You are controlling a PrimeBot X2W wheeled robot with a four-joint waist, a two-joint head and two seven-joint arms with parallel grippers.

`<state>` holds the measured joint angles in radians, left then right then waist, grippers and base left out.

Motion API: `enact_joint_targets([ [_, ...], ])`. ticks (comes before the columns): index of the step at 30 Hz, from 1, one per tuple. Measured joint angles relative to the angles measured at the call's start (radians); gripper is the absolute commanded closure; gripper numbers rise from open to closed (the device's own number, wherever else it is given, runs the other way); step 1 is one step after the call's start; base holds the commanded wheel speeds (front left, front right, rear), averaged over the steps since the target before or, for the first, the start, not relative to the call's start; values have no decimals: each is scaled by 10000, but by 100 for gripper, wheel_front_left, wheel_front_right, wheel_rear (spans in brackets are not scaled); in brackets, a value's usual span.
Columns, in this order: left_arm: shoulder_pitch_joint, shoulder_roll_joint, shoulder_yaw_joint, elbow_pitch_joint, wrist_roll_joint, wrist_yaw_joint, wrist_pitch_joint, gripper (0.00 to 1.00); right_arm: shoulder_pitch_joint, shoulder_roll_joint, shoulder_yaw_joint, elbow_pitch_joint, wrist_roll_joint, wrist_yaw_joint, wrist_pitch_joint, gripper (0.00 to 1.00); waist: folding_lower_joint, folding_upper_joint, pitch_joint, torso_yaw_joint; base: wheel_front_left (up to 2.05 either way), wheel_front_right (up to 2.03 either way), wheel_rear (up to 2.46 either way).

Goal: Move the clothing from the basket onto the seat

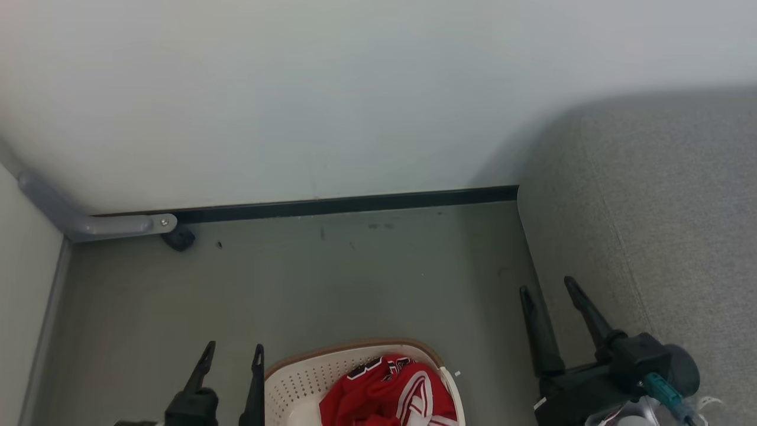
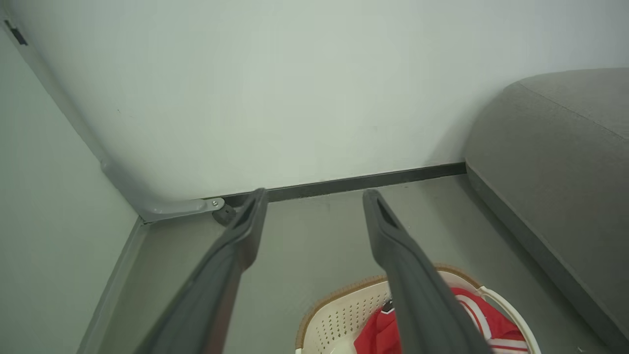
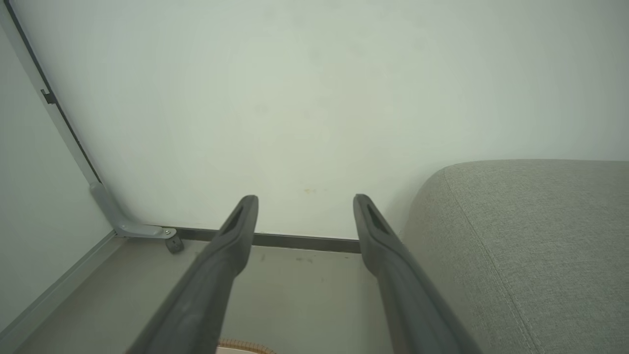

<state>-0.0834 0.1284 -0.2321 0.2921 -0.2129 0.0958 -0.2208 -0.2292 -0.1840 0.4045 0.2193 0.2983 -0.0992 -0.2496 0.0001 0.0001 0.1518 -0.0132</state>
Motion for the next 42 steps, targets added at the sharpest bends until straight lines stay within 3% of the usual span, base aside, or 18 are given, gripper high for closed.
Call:
enact_joint_targets([
  [16, -1925, 270, -895, 1281, 761, -803, 395, 0, -1769, -105, -435, -759, -322, -2, -71, 0, 1, 0, 2254, -353, 0, 0, 0],
  [35, -3283, 8, -2146, 3227, 1277, -1847, 800, 0, -4022, -96, -771, -1229, -631, 42, -73, 0, 2, 1, 4786, -845, 0, 0, 0],
  [42, -3886, 54, -2311, 3919, 1279, -2031, 761, 0, -4427, -86, -805, -1294, -709, 71, -73, 0, 0, 1, 5350, -955, 0, 0, 0],
])
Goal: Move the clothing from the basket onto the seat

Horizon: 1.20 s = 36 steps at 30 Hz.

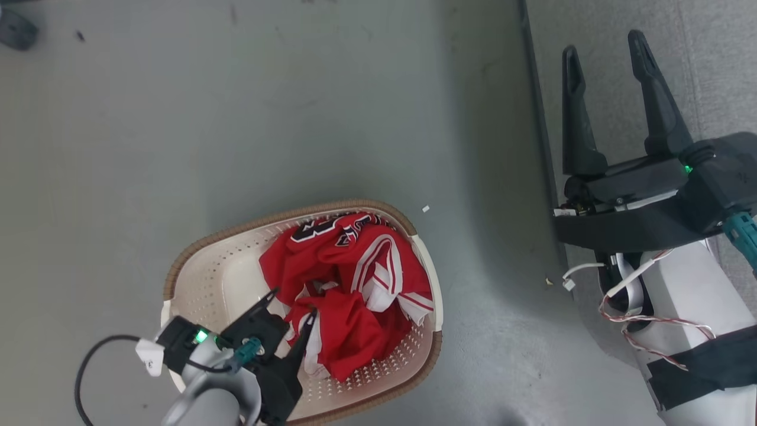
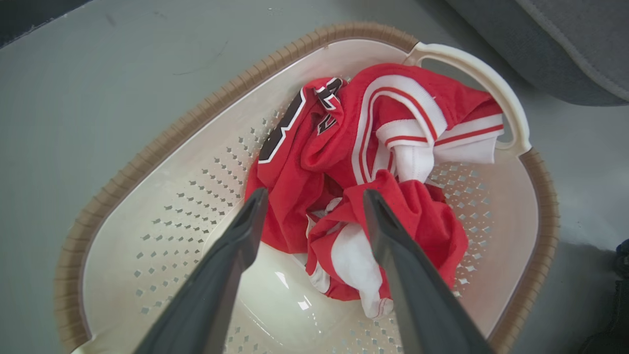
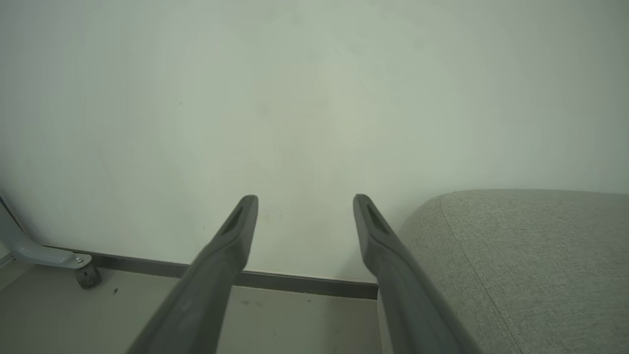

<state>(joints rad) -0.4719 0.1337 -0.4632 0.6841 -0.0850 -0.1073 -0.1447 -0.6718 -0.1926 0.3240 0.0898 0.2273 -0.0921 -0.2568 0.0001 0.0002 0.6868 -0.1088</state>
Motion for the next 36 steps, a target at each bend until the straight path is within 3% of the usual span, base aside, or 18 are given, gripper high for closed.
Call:
enact_joint_targets([
  [16, -1288, 336, -871, 1634, 0, -238, -598, 0, -1092, 339, 307, 23, -370, 186, -2, 0, 0, -1, 1193, -222, 0, 0, 0],
  [31, -2348, 828, -2491, 2596, -140, -240, -953, 0, -1779, 786, 642, 290, -435, 320, -4, 0, -2, -2, 1776, -741, 0, 0, 0],
  [36, -2402, 443, -2765, 2828, -326, -240, -1039, 0, -1779, 780, 514, 395, -435, 320, -2, 0, -1, -3, 1880, -803, 0, 0, 0],
])
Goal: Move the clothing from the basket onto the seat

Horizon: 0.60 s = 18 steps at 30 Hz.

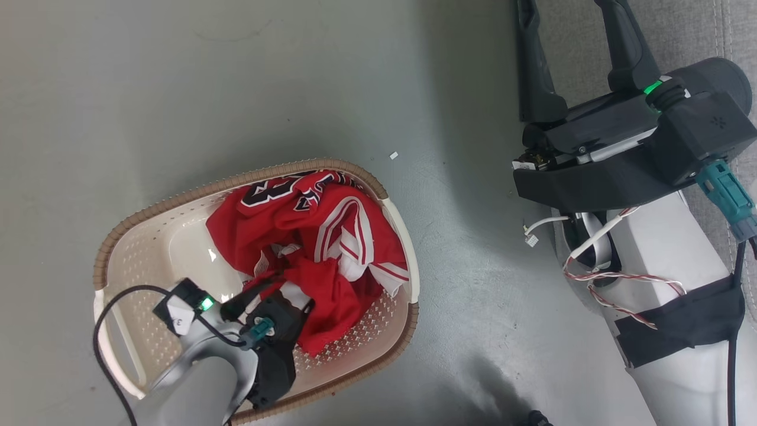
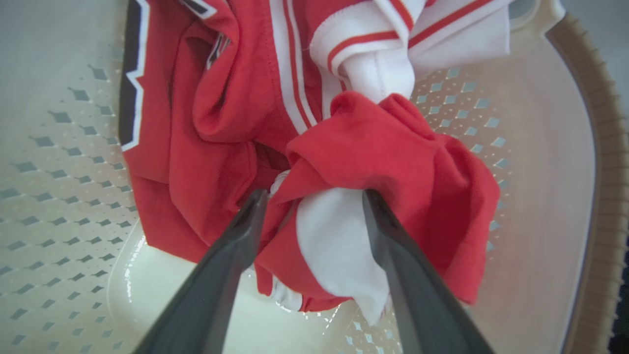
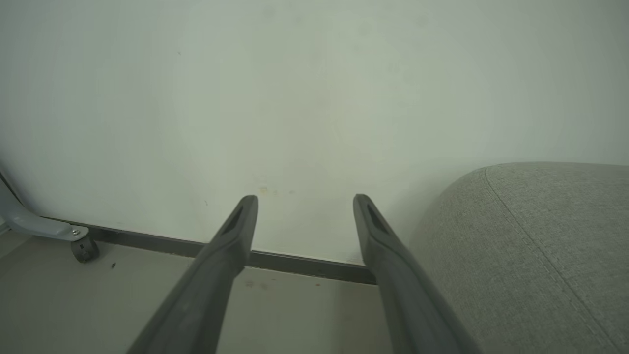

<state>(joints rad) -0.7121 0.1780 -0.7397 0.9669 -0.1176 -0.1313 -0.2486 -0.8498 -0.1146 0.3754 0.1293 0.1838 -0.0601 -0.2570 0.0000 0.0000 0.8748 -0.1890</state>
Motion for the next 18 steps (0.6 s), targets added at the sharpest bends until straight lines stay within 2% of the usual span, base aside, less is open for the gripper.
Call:
enact_joint_targets([
  [8, -237, -56, -593, 301, -48, -6, -8, 0, -9, 82, -31, 90, 4, 0, -2, 0, 0, 0, 24, 37, 0, 0, 0],
  [18, -950, -414, -1480, 383, -44, -6, -10, 0, -18, 184, 6, 125, 8, 75, -2, 0, -1, 0, 124, -74, 0, 0, 0],
])
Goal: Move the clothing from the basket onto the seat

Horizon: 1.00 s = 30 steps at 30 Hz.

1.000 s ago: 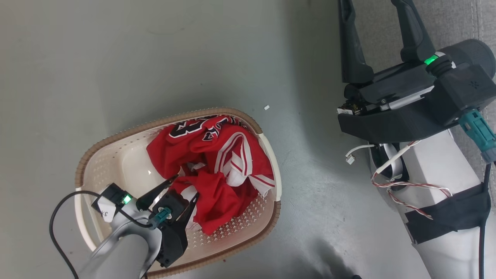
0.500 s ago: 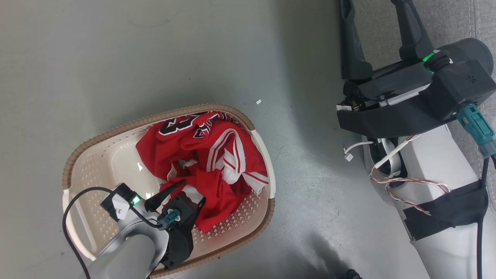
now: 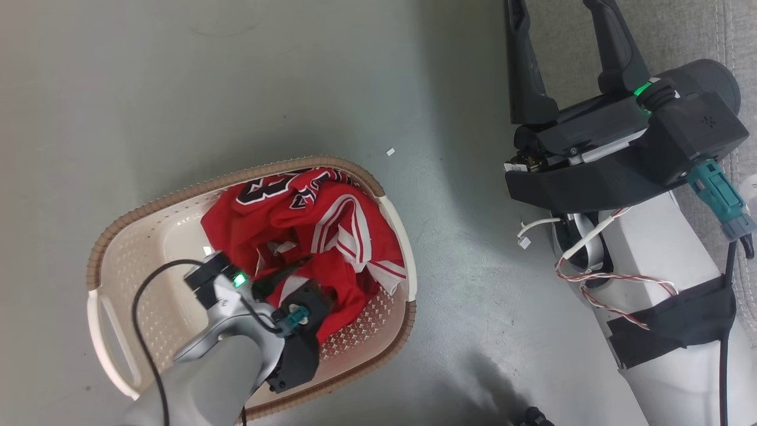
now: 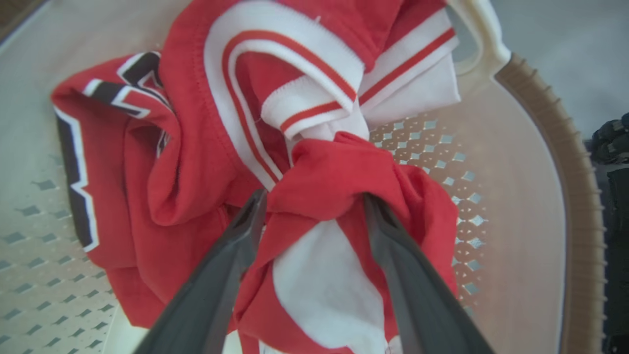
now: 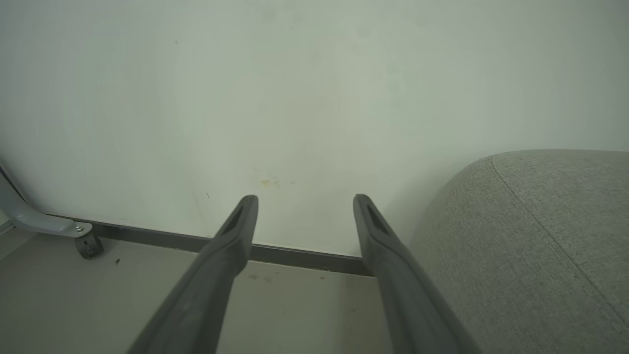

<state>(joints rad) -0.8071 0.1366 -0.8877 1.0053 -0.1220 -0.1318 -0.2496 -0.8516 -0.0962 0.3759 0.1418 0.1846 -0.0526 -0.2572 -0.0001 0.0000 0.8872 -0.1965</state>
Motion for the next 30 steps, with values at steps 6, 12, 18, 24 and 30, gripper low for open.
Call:
enact_joint_targets([
  [6, -396, -194, -596, 278, 59, 0, -2, 0, -10, 52, 10, 38, 4, 6, 0, 0, 1, 0, 98, -125, 0, 0, 0],
  [12, -421, 90, -936, 316, -58, 0, -4, 12, -11, 104, -8, 104, 6, 13, 0, 0, 1, 0, 158, -154, 0, 0, 0],
  [18, -422, 59, -1191, 504, -293, 0, -4, 92, -16, 128, -21, 138, 4, 15, 0, 0, 1, 0, 187, -164, 0, 0, 0],
  [24, -424, 65, -1290, 359, -690, 0, -4, 100, -19, 134, -67, 213, 0, 17, 0, 0, 1, 0, 170, -145, 0, 0, 0],
  [30, -418, 153, -1220, 109, -1269, 0, -4, 100, -5, 134, -196, 353, -2, 31, 2, 0, 1, 0, 60, -78, 0, 0, 0],
])
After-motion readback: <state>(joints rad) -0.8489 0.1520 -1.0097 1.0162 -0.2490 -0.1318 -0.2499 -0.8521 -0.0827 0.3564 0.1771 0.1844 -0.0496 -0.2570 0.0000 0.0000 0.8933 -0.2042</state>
